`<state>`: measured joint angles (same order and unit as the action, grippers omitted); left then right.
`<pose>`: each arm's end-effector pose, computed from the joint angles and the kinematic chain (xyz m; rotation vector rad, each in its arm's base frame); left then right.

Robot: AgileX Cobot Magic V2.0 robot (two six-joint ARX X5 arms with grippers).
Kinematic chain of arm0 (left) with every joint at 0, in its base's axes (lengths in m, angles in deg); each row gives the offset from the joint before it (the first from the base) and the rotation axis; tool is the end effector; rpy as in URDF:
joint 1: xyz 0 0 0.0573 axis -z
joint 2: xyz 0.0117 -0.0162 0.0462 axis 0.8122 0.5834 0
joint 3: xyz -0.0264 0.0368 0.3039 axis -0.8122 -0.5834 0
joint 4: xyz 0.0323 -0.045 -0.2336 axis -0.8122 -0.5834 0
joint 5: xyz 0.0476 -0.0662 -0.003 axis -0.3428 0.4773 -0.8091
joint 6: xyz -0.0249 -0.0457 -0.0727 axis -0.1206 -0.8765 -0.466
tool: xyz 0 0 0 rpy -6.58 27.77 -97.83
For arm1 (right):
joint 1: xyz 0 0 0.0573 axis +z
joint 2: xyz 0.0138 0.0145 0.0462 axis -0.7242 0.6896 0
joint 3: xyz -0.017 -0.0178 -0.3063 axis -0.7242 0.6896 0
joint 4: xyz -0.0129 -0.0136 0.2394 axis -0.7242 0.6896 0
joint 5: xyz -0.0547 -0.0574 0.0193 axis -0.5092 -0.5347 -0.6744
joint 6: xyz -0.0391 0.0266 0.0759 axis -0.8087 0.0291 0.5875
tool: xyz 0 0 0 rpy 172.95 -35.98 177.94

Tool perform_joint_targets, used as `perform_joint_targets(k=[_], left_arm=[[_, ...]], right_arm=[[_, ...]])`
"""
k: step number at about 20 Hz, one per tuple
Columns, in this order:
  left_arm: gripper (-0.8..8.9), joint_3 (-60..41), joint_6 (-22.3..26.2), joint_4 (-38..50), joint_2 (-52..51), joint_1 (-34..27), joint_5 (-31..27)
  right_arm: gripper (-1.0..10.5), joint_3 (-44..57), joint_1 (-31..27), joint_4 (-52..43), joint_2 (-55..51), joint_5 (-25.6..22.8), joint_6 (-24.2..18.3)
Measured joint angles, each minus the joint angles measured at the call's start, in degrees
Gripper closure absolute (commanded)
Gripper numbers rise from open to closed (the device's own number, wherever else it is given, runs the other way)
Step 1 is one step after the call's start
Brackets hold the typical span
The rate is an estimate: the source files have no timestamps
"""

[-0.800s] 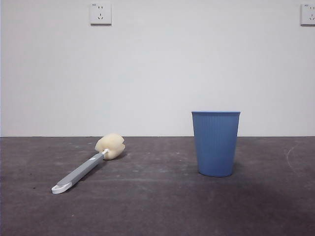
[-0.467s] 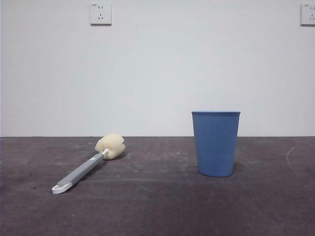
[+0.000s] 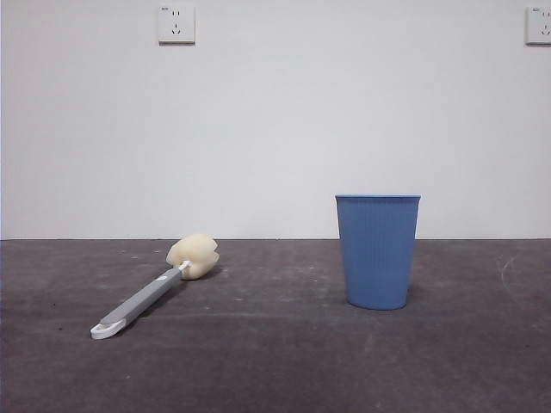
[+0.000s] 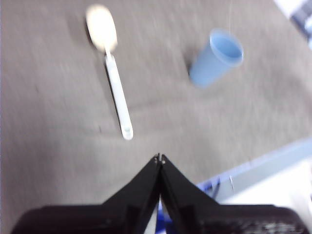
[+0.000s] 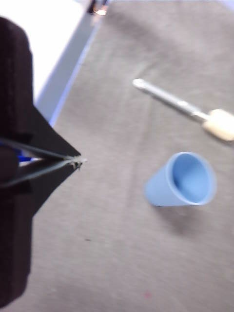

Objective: Pick up the cup brush,pick up the cup,insert the brush into the cup,clean the cup,put the cup brush back,put the cup back to the fixed position on the table

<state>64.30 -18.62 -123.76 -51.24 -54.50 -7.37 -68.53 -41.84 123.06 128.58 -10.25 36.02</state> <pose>0.0379 -0.0384 0.3155 -0.2259 0.7589 -0.4882 0.0773 0.0413 0.3441 0.1016 0.8564 0.5488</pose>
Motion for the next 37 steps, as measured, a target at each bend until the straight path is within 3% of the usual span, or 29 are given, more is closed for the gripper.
perform_joint_targets(k=[6, 9, 11, 12, 13, 14, 21, 28, 31, 37], left_arm=[[8.17, 0.0, 1.9, -1.1, 0.7, 1.2, 0.0], [7.96, 0.0, 2.0, -1.1, 1.4, 1.3, 0.6], [5.23, 0.0, 2.0, -0.7, 1.7, 1.3, 2.4], [3.05, 0.0, 2.0, -0.3, 1.8, 1.3, 3.3], [2.16, 0.0, 2.0, -0.2, 1.9, 1.3, 4.1], [2.15, 0.0, 2.0, -0.1, 1.9, 1.4, 4.5], [2.15, 0.1, 1.7, 2.7, 2.9, 1.7, 5.9], [2.18, 0.1, 0.6, 9.9, 13.7, 5.8, 4.3], [2.18, 0.1, -1.4, 15.0, 21.5, 11.6, -2.5], [2.20, 0.1, -8.3, 24.8, 37.4, 26.6, -21.7]], right_arm=[[9.6, 0.0, 0.4, 1.6, 1.3, 0.0, -1.5], [9.0, 0.0, 0.4, 1.5, 1.3, 0.0, -1.5], [6.4, 0.0, 0.4, 1.0, 1.3, 0.0, -1.7], [4.9, 0.0, 0.4, 0.7, 1.3, 0.0, -1.7], [3.8, 0.0, 0.4, 0.5, 1.3, 0.0, -1.7], [3.4, 0.0, 0.4, 0.4, 1.3, 0.0, -1.7], [3.4, 0.0, 0.4, 0.4, 1.3, 0.0, -1.6], [3.4, 0.0, 0.4, 0.4, 1.3, 0.0, -1.4], [3.4, 0.0, 0.4, 0.4, 1.3, 0.0, -1.4], [3.5, 0.0, 0.4, -0.3, 1.3, 0.0, -1.2]])
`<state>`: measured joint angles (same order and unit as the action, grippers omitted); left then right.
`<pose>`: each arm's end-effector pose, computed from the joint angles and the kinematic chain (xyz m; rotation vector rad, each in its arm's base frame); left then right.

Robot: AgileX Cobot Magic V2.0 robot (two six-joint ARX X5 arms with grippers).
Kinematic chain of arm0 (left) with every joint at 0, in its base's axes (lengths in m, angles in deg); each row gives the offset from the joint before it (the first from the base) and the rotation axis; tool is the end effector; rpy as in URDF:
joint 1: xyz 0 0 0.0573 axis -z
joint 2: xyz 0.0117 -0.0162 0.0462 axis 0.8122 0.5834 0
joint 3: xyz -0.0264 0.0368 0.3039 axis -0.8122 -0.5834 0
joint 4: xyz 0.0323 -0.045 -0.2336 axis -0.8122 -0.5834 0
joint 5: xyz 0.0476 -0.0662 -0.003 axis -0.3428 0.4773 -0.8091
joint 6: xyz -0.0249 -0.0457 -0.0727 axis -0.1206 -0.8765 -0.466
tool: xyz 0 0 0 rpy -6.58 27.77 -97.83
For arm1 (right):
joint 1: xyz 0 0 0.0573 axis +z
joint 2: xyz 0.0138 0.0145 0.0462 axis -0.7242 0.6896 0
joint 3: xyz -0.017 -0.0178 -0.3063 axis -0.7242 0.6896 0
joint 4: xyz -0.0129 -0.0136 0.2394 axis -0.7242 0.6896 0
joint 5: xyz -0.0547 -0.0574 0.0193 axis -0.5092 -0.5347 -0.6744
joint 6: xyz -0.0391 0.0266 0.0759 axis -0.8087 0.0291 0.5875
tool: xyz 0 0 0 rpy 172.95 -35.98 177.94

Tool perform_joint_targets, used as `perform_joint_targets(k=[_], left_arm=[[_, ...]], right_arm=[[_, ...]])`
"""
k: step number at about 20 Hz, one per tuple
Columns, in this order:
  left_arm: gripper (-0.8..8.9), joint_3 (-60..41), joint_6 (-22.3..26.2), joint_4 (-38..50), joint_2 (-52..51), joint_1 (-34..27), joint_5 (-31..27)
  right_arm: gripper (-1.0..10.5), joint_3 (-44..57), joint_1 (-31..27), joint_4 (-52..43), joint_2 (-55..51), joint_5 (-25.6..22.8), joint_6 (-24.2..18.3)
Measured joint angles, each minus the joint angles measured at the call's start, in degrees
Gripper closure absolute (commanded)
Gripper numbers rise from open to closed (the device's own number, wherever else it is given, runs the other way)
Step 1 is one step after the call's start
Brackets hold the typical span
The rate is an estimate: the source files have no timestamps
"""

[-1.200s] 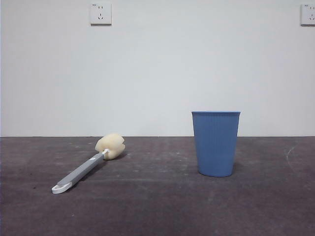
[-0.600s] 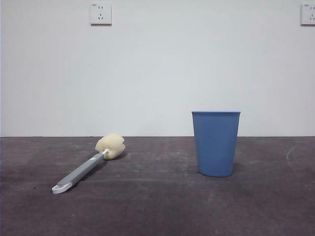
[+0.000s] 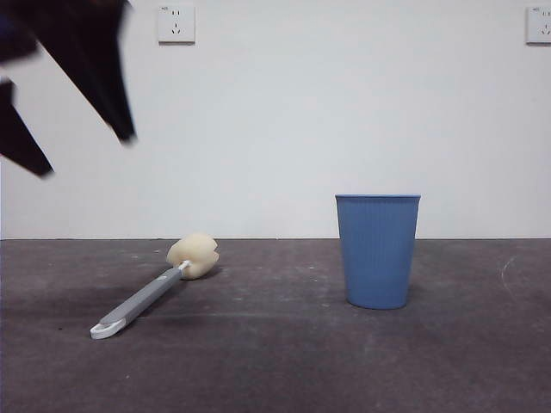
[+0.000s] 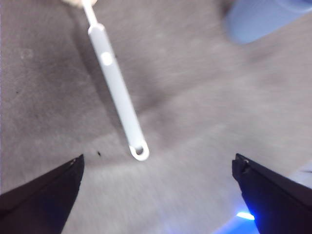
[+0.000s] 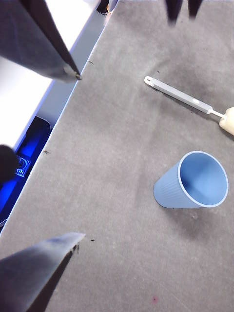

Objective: Pick up the cup brush,pick up the cup,insert the brush into the cup,clean the cup,put the cup brush back,put the cup back to the fixed position on the table

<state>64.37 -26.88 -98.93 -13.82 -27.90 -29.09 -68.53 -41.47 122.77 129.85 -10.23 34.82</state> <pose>0.1941 -0.1089 0.2739 0.0079 1.0340 -0.4718 0.0828 0.0424 0.3431 0.0834 0.8679 0.5634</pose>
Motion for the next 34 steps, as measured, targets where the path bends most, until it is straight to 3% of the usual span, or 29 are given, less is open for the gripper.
perform_joint_targets(k=[5, 11, 19, 21, 33, 34], left_arm=[[2.20, 0.0, -4.5, 8.9, 12.1, 5.6, -10.1], [2.20, 0.0, -6.6, 12.3, 20.5, 5.6, -14.0], [2.27, 0.0, -9.0, 12.7, 25.5, 5.6, -15.6], [3.46, 0.0, -9.6, 12.7, 25.6, 5.6, -15.6], [3.88, 0.0, -12.6, 12.7, 26.8, 6.1, -15.6], [4.63, 0.0, -12.6, 12.7, 26.8, 6.4, -15.6]], right_arm=[[3.5, 0.0, 0.0, 0.0, 0.0, 0.0, 0.4], [3.5, 0.0, 0.0, -0.1, 0.0, 0.0, 0.5], [3.5, 0.0, 0.0, -0.8, 0.0, 0.0, 0.6], [3.5, 0.0, 0.0, -0.9, 0.0, 0.0, 0.6], [3.5, 0.0, 0.0, -1.0, 0.0, 0.0, 0.9], [3.5, 0.0, 0.0, -1.0, 0.0, 0.0, 0.9]])
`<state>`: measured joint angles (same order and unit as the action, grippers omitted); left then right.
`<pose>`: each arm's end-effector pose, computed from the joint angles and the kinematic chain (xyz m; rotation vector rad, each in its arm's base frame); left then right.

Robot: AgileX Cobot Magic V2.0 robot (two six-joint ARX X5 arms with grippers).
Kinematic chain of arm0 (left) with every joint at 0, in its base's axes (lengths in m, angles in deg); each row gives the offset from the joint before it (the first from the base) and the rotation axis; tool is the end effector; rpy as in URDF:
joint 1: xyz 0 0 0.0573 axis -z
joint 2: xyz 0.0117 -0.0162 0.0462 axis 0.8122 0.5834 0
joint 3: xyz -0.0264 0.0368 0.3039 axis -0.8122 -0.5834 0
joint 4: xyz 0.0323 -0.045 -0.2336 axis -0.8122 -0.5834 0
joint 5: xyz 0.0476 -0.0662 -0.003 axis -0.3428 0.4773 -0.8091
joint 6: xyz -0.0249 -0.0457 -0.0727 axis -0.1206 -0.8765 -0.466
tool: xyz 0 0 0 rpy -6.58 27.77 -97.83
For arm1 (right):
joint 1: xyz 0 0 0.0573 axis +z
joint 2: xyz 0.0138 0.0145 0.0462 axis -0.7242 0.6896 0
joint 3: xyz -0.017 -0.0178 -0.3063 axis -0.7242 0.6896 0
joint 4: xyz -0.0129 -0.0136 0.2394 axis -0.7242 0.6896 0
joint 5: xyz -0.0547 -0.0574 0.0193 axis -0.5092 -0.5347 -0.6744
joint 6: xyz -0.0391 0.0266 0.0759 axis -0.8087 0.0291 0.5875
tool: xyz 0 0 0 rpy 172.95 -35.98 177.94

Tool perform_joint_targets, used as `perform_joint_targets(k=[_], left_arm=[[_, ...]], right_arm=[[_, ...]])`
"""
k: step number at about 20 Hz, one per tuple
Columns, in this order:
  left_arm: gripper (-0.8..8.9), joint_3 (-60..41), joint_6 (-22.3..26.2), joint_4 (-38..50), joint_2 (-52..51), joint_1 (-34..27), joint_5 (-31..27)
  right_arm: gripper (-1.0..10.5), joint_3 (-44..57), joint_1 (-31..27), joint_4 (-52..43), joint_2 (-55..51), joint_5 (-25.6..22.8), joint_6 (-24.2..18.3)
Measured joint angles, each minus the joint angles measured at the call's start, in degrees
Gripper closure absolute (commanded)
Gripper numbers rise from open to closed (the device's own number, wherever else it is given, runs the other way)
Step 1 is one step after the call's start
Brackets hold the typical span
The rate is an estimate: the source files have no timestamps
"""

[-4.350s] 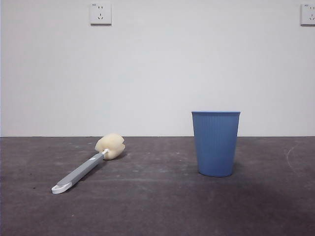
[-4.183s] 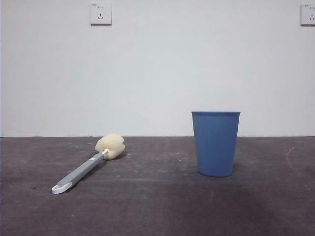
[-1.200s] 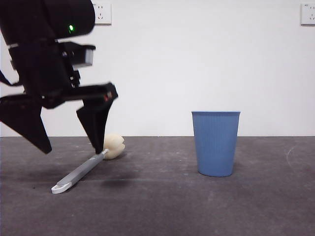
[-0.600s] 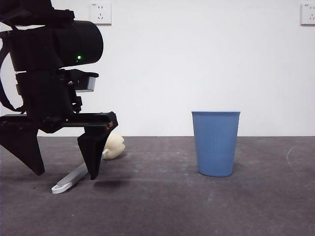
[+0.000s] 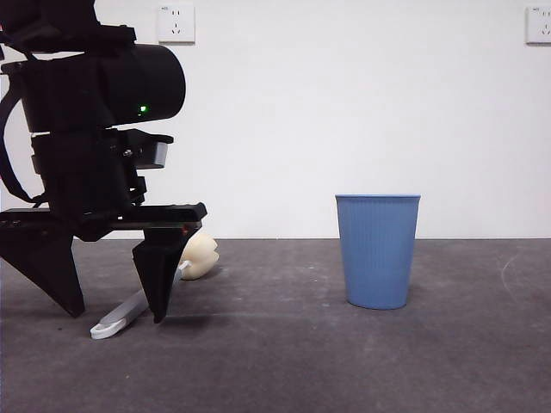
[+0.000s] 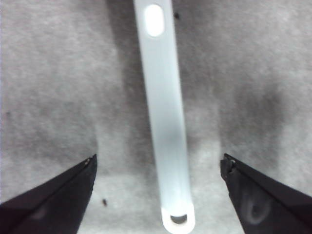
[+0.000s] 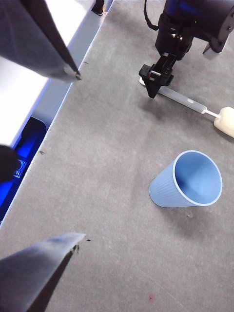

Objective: Pick up the cup brush,pick up the cup,insert the brush into the cup,clean the cup,put the cup brush back,put the cup back to the fixed position on the table

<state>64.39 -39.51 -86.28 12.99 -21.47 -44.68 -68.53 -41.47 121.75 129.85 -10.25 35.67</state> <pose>0.2644 -0.1592 0.1712 0.0883 1.2137 -0.1551 0.0847 0.0425 0.3446 0.0931 0.8545 0.5574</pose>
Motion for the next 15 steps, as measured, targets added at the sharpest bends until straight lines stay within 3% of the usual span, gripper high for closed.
perform_joint_targets(k=[1, 10, 15], left_arm=[[5.49, 0.0, 0.0, 0.0, 0.0, 0.3, 0.0], [8.26, 0.0, -1.2, -0.3, 0.0, 0.4, 2.6], [8.22, 0.0, -1.9, -0.3, 0.0, 0.4, 2.6]], right_arm=[[3.5, 0.0, 0.0, 0.0, 0.0, 0.0, 0.0], [3.5, 0.0, 0.0, -0.2, 0.0, 0.0, 0.0], [3.5, 0.0, 0.0, -0.2, 0.0, 0.0, 0.0]])
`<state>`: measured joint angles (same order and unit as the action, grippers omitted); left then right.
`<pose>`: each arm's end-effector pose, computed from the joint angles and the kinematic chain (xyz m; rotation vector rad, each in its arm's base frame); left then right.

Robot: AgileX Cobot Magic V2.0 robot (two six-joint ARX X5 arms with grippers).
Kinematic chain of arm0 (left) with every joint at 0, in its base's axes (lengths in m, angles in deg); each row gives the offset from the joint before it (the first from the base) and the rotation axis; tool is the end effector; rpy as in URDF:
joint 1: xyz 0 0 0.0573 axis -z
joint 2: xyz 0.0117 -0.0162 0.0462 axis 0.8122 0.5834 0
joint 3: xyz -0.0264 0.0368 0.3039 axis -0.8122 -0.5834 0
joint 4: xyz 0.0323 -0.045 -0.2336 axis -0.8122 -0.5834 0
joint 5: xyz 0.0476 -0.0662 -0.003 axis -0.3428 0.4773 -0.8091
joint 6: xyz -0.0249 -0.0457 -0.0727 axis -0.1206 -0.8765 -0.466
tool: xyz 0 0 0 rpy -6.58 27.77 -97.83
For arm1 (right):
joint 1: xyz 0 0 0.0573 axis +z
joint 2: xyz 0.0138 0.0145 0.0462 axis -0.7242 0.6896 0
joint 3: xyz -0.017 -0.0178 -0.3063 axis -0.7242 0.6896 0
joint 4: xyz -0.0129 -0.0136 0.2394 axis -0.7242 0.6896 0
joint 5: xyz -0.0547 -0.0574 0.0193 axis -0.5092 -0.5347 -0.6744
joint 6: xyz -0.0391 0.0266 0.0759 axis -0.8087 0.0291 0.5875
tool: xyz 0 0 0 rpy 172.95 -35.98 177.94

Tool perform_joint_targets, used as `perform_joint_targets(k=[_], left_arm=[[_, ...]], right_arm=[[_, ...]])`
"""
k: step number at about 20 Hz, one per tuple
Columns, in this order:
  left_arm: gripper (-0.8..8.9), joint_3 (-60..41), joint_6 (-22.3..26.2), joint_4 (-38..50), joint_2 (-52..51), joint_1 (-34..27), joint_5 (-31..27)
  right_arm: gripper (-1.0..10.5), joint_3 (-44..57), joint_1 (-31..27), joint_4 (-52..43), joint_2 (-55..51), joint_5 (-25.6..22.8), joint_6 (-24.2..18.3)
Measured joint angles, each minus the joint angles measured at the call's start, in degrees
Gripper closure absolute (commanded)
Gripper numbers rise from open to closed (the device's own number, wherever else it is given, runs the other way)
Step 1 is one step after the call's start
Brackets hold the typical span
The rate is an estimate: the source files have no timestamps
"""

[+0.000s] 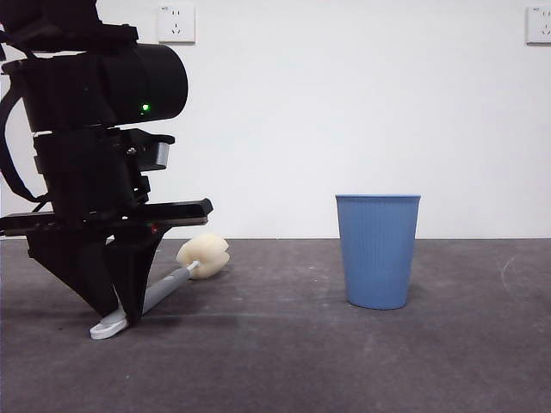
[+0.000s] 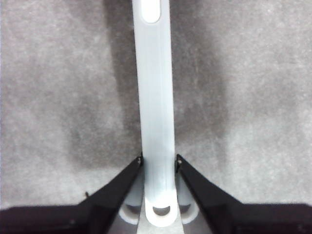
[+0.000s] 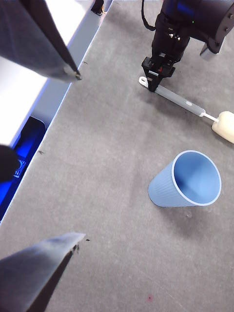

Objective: Pick up the cup brush,pick up the cup,insert the brush into the cup,clean the cup,put the cup brush back,put the cup back to the fixed position on the table

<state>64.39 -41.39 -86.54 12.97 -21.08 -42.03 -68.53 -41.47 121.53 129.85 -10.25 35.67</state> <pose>0.2609 -0.1636 0.1708 0.0413 1.2401 -0.1764 0.0851 0.0425 0.3449 0.0923 0.8507 0.5576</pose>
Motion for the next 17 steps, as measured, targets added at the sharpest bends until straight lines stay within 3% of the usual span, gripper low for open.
perform_joint_targets(k=[7, 11, 17], left_arm=[[8.22, 0.0, 2.6, -0.1, -8.0, -0.6, 1.8], [8.22, 0.0, 6.1, -1.1, -17.4, -1.0, 2.1], [8.22, 0.0, 8.5, -2.0, -32.1, -1.0, 4.8]], right_arm=[[3.5, 0.0, 0.0, -2.1, 1.8, 0.2, 2.3], [3.5, 0.0, 0.1, -3.1, 6.9, 7.0, 1.9], [3.5, 7.4, 2.0, -15.0, 8.9, 7.2, 1.5]])
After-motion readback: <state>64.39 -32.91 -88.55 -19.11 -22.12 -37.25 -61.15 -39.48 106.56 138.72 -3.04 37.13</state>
